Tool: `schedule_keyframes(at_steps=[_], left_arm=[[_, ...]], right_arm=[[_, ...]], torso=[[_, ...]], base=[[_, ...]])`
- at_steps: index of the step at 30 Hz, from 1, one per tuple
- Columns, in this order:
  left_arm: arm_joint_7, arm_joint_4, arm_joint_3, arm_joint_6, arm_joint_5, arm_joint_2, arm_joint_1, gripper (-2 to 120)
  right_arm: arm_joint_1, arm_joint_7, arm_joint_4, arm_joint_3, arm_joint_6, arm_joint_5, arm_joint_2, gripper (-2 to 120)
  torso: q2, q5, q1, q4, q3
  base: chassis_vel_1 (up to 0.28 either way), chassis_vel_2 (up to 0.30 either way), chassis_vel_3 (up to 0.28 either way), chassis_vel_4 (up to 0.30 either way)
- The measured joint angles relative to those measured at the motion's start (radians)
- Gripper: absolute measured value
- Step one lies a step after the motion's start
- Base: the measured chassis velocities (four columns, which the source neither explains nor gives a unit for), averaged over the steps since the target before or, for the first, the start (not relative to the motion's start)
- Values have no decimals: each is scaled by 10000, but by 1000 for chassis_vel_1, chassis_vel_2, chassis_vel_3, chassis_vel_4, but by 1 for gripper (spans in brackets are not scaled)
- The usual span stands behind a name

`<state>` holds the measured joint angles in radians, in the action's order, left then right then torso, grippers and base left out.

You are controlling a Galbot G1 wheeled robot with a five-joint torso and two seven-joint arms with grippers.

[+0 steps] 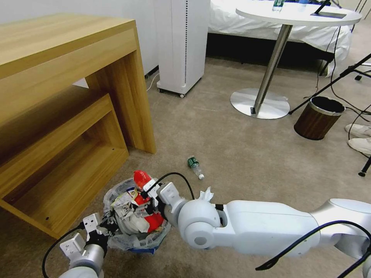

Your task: Pick up the trash bin and place the garbage on the floor into it.

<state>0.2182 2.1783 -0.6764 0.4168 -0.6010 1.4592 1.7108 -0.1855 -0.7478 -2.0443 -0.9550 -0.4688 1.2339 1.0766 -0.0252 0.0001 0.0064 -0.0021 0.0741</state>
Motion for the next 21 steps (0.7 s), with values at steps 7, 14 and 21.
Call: schedule_keyframes(at_steps=[7,14,21], left_arm=[[25,15,-50,96,-77,-64,12,0],[43,77,-141,111,-151,-126,53,0],[77,97,-187,139,-266,-204,-17,0]], right_arm=[[-1008,2176,264,1402,2303,-1905,-319,100],[-2467,2376,-212,3326,2773,-2202,-950,100],[-4230,1184,-674,5495,2037,-1170,-1745,100]], torso=[[0,0,0,0,0],[0,0,0,1,0],[0,2,0,0,0]], base=[[0,0,0,0],[0,0,0,0],[0,0,0,0]])
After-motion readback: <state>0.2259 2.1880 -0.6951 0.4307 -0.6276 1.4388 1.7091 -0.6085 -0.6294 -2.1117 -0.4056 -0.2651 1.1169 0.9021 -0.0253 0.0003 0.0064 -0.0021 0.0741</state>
